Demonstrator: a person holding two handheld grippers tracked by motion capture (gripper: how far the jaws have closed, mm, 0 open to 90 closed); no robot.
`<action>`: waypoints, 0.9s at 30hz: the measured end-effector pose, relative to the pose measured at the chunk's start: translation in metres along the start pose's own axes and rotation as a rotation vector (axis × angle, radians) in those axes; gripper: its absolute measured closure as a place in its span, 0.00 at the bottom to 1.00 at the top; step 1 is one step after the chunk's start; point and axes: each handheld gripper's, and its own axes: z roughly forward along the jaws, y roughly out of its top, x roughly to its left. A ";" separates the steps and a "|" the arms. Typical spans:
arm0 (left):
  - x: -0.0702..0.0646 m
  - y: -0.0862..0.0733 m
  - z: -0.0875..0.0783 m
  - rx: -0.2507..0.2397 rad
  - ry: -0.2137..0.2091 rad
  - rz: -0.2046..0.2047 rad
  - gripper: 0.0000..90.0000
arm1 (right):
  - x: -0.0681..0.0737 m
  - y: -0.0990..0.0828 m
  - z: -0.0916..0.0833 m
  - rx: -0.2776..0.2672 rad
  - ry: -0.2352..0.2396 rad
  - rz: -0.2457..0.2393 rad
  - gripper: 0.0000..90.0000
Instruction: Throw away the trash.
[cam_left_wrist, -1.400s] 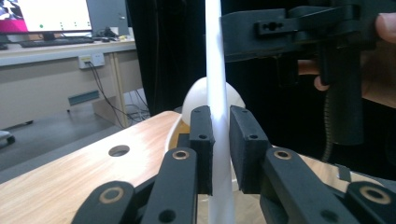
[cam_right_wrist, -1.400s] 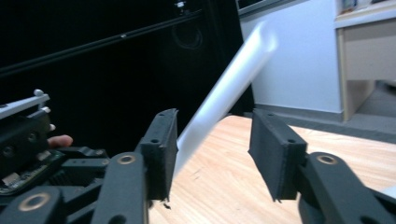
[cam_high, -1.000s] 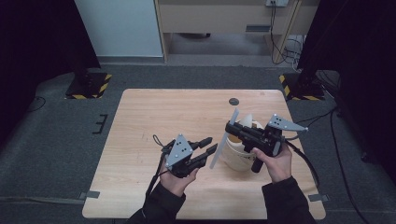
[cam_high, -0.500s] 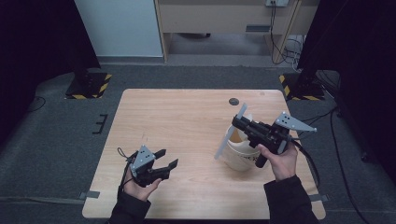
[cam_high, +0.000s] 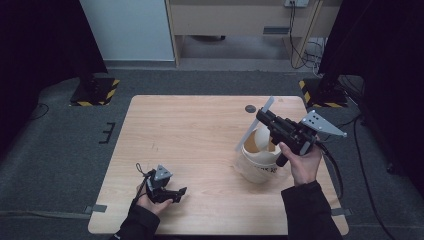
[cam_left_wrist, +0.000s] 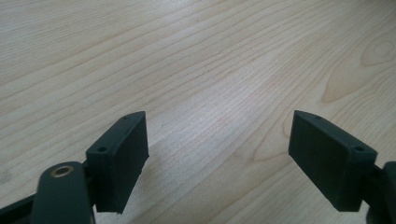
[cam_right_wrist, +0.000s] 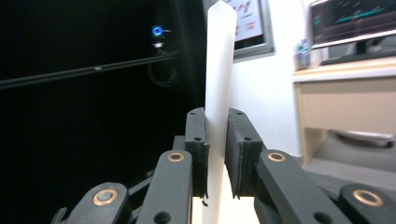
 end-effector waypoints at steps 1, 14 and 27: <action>0.001 0.000 0.001 0.004 -0.003 0.000 0.21 | -0.001 0.001 0.000 -0.004 -0.015 -0.014 0.89; 0.007 -0.001 0.005 0.015 -0.008 -0.003 0.20 | -0.009 -0.001 0.001 0.023 -0.116 -0.101 0.85; 0.012 -0.002 0.002 0.009 0.002 -0.008 0.19 | -0.021 0.001 -0.005 0.015 -0.157 -0.078 0.48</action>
